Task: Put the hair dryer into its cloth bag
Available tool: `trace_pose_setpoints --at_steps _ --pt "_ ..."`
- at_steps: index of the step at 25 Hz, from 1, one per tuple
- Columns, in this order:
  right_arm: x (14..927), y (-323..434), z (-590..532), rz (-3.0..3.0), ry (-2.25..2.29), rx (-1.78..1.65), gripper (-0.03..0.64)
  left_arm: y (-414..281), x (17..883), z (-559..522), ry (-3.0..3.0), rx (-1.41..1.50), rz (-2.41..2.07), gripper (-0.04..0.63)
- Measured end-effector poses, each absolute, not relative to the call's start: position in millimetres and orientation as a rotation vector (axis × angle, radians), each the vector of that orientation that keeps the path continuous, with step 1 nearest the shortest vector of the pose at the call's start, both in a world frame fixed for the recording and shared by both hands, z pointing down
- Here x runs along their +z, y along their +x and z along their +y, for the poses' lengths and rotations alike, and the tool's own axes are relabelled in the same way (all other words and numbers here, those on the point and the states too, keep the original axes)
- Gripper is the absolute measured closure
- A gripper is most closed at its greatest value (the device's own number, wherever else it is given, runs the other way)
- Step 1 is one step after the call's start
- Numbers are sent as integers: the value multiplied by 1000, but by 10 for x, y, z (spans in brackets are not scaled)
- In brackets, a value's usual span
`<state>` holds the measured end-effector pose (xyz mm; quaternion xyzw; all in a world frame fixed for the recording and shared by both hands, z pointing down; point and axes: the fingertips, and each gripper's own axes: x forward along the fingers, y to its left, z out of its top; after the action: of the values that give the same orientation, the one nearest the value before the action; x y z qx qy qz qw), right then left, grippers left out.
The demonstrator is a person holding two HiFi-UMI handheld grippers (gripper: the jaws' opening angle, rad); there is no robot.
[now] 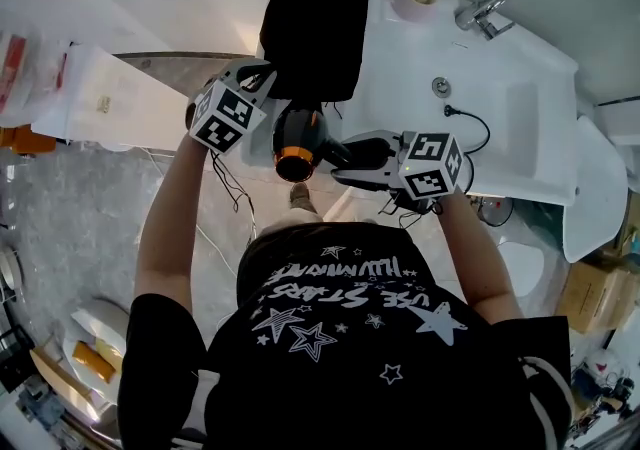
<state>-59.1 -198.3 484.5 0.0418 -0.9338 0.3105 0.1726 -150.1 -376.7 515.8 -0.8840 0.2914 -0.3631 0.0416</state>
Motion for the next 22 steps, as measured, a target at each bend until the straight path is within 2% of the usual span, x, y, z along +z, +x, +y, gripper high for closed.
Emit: trace_pose_setpoints --at_steps 11,22 --pt "4960 -782 -2396 -2599 123 778 414 -1434 4858 -3757 -2831 -986 846 568" --pt "5204 -653 -2926 -2491 416 652 414 -1578 4730 -3764 -2885 -907 851 568"
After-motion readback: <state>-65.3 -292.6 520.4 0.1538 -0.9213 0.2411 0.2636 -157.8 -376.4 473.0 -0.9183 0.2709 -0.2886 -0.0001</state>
